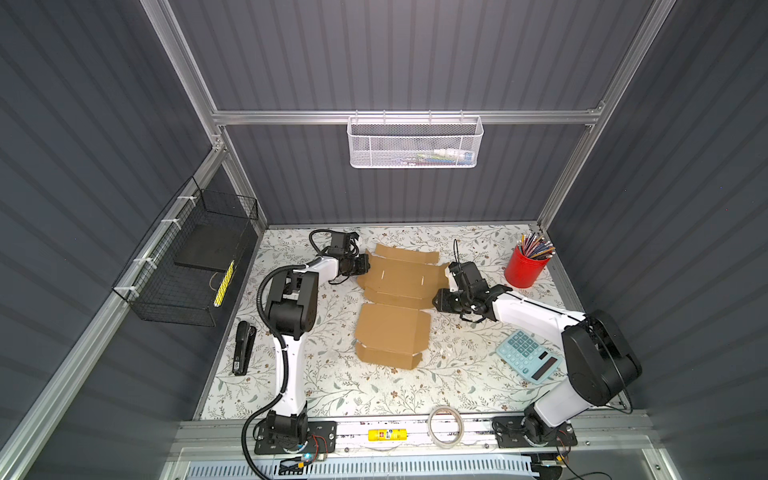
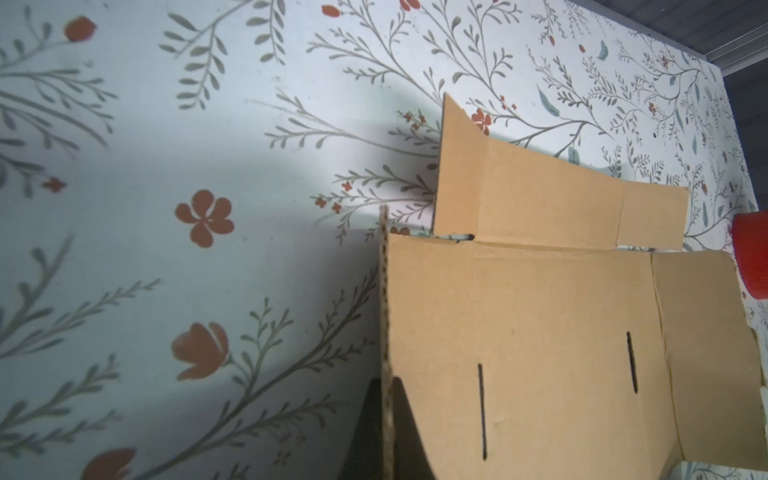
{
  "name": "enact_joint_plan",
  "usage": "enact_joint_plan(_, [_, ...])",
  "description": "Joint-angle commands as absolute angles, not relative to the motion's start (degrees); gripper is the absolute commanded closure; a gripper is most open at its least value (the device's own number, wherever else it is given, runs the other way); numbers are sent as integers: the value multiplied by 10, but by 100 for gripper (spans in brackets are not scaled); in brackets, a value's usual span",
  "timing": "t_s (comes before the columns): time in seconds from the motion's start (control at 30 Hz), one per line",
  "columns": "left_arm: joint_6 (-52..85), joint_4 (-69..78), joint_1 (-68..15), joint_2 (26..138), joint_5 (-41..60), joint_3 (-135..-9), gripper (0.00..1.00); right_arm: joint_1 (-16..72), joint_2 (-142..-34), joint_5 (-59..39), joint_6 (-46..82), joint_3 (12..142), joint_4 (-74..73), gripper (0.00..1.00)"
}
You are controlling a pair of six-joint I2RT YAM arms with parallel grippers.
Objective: Fold the paper box
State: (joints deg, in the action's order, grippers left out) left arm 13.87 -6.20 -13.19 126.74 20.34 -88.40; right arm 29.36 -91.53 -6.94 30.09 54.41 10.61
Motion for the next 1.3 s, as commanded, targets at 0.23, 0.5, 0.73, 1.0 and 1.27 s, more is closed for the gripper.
enact_joint_plan(0.23, [147,-26,-129,1193,193,-825,100,307,-908,-75,320,540,97,54])
enact_joint_plan(0.5, [149,-1,-127,1130,141,-744,100,311,-919,-95,339,556,91,49])
enact_joint_plan(0.73, [170,45,-125,1063,99,-665,100,314,-938,-137,360,579,66,47])
enact_joint_plan(1.0, [214,136,-125,999,61,-569,100,314,-975,-169,389,635,65,47])
enact_joint_plan(1.27, [240,225,-125,938,10,-486,100,314,-976,-146,444,677,76,45])
